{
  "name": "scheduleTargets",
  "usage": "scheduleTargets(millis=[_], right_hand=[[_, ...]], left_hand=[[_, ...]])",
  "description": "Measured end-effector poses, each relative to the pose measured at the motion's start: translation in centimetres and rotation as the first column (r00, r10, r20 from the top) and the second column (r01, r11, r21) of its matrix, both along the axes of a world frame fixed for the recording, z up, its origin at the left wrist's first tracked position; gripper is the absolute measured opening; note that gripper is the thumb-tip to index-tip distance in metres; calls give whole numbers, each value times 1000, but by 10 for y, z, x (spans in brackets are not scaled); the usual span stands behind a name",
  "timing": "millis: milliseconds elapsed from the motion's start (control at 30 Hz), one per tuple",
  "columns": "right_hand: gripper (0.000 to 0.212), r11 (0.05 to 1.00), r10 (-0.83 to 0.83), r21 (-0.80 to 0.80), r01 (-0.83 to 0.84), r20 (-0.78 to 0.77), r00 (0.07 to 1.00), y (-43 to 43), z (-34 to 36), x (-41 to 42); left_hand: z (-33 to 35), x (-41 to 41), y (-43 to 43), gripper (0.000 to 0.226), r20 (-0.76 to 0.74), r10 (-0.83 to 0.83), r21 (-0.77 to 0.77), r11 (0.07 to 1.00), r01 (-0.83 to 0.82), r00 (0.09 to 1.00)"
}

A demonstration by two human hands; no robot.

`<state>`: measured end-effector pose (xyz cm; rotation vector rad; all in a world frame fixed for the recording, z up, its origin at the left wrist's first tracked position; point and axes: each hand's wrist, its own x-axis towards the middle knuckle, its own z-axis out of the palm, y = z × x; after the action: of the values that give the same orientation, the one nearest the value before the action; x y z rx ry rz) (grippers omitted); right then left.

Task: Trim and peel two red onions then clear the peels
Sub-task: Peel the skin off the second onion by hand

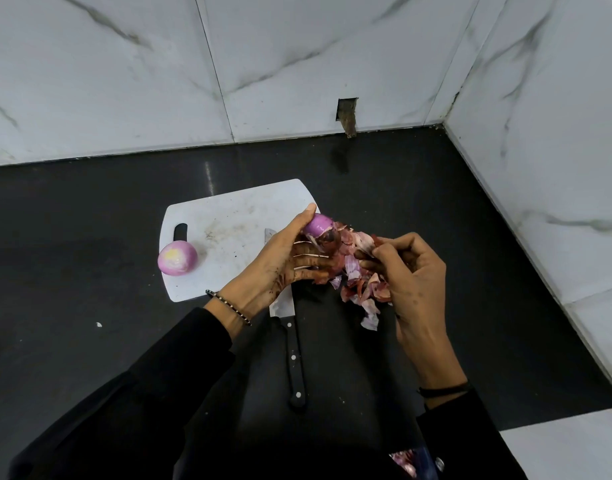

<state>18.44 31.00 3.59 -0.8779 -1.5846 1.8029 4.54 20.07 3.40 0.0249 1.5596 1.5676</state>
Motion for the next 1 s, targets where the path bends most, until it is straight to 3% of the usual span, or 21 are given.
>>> scheduleTargets(millis=[200,400,667,867,1000], right_hand=[[6,976,-32,217,1,142,989,2,-8,5],[25,888,56,421,-183,297,953,4,-14,3],[24,773,178,579,-259,194,965,2,-6,-4],[34,723,225,626,-294,189,956,-1,-6,-10],[25,683,199,679,-270,183,963,-1,-5,-12]], left_hand=[[0,-2,-4,61,28,-11,-1,1000,11,1000],[-1,-2,-7,63,102,-11,40,999,7,995],[-2,-2,-4,53,54,-52,23,998,51,997],[-5,-1,-3,59,-23,-68,-3,998,68,997],[-6,-2,-2,54,-35,-86,-10,996,86,996]])
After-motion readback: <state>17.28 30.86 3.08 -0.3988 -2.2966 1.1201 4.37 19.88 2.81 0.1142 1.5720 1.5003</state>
